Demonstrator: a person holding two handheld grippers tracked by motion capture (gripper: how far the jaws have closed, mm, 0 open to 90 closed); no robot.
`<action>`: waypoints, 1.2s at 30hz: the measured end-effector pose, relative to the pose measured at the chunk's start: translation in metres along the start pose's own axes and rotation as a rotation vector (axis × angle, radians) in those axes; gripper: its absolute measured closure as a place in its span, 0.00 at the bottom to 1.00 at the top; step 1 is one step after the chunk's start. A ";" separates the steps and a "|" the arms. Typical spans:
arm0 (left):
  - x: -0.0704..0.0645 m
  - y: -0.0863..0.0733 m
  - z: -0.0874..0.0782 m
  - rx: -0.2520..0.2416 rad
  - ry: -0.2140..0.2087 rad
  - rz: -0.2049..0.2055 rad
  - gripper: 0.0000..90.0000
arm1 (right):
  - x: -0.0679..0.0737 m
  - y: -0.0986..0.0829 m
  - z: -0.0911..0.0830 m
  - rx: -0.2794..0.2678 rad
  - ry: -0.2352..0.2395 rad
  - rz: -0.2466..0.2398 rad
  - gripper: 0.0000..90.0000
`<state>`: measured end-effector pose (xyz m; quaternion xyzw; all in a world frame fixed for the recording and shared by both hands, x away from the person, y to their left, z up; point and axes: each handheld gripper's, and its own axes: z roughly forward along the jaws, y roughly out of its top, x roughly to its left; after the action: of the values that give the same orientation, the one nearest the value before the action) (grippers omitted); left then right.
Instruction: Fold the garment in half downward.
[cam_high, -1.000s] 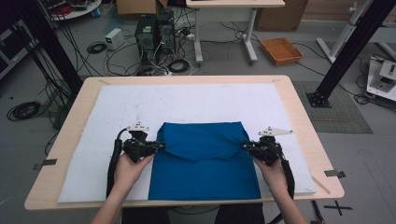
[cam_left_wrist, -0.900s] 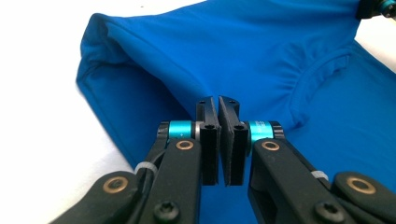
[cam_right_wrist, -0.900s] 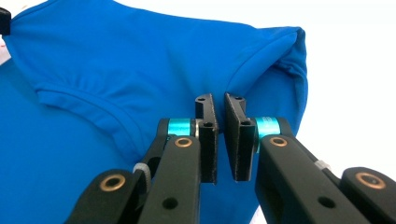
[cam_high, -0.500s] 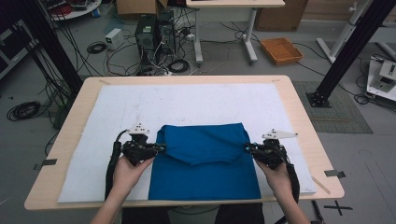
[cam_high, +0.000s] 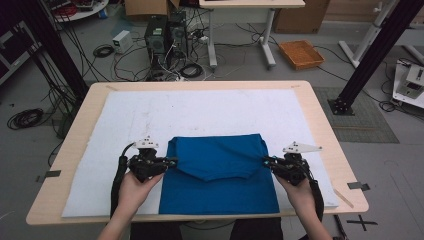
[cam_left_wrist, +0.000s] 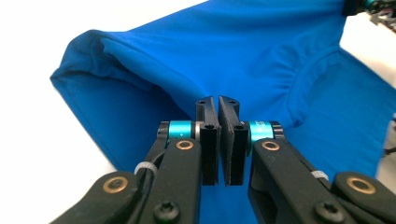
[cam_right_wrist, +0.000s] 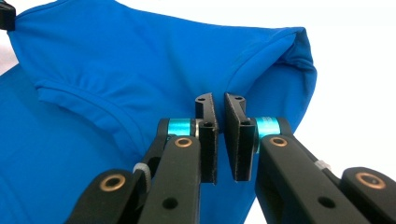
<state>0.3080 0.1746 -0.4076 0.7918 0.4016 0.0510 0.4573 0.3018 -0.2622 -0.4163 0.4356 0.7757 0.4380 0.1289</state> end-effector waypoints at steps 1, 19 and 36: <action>-0.002 -0.001 -0.001 0.003 0.000 0.006 0.96 | 0.001 -0.001 -0.002 -0.001 0.002 -0.003 0.94; -0.033 -0.031 -0.031 0.050 -0.093 0.027 0.96 | 0.032 -0.028 -0.040 0.010 0.057 -0.025 0.94; -0.039 -0.055 -0.029 0.124 -0.073 0.049 0.96 | 0.056 -0.065 -0.049 0.082 0.025 -0.059 0.92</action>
<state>0.2363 0.1826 -0.4219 0.8295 0.3676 0.0085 0.4204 0.2042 -0.2613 -0.4289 0.4118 0.8072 0.4072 0.1143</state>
